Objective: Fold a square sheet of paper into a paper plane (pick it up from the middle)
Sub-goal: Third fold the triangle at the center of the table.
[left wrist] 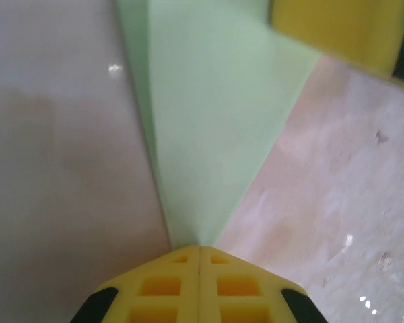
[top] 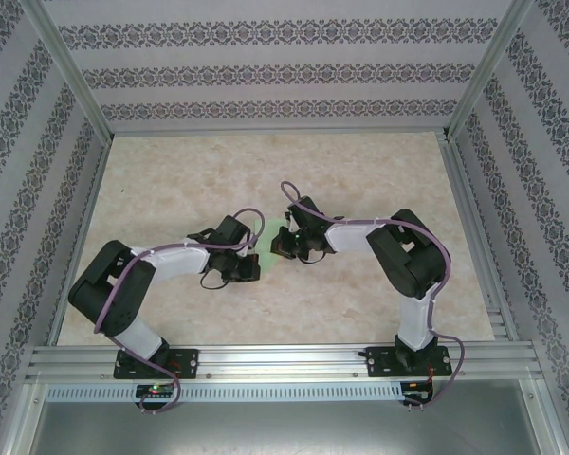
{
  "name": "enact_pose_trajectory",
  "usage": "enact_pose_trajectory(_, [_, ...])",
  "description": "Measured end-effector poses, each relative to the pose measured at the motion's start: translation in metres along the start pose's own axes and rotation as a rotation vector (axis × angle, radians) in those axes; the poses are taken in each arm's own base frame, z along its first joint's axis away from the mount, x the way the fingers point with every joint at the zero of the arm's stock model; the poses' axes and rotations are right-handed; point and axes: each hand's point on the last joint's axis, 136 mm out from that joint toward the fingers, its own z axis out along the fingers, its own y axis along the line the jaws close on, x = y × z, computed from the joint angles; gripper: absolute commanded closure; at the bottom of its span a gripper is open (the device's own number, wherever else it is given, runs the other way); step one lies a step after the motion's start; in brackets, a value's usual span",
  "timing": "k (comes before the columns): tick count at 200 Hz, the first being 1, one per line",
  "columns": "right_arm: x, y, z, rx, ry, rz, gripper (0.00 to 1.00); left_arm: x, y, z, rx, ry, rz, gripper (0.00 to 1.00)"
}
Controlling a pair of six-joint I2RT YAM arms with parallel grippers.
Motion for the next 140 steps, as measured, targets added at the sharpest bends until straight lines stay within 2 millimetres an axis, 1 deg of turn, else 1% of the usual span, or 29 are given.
enact_pose_trajectory(9, [0.001,-0.001,-0.001,0.002,-0.001,0.002,1.0,0.009,0.002,-0.001,-0.005,0.025,0.001,1.0])
enact_pose_trajectory(29, [0.001,-0.003,-0.003,0.013,-0.01,0.014,1.0,0.021,0.003,-0.004,-0.019,0.062,0.013,1.0])
enact_pose_trajectory(47, [0.002,-0.007,-0.006,0.029,-0.023,0.024,1.0,0.029,0.004,-0.01,-0.035,0.081,0.012,1.0])
enact_pose_trajectory(60, [0.005,-0.012,-0.012,0.051,-0.037,0.036,1.0,0.028,0.001,-0.017,-0.034,0.061,0.016,1.0])
enact_pose_trajectory(81, [0.017,-0.022,-0.026,0.092,-0.051,0.075,1.0,0.016,-0.011,-0.032,-0.006,-0.012,0.031,0.97])
enact_pose_trajectory(89, [0.021,-0.023,-0.032,0.1,-0.058,0.086,0.96,0.011,-0.017,-0.036,0.012,-0.039,0.032,0.95])
enact_pose_trajectory(99, [0.021,-0.021,-0.041,0.101,-0.077,0.095,0.86,0.002,-0.025,-0.039,0.04,-0.075,0.033,0.94])
enact_pose_trajectory(110, [0.017,-0.012,-0.053,0.087,-0.112,0.101,0.74,-0.007,-0.032,-0.041,0.065,-0.106,0.033,0.92])
enact_pose_trajectory(120, [0.01,-0.001,-0.065,0.062,-0.153,0.091,0.65,-0.014,-0.038,-0.041,0.081,-0.125,0.031,0.9])
enact_pose_trajectory(130, [0.003,0.007,-0.076,0.039,-0.191,0.094,0.6,-0.022,-0.044,-0.04,0.09,-0.136,0.032,0.9])
enact_pose_trajectory(140, [-0.003,0.011,-0.085,0.021,-0.221,0.093,0.58,-0.03,-0.05,-0.037,0.098,-0.142,0.036,0.9])
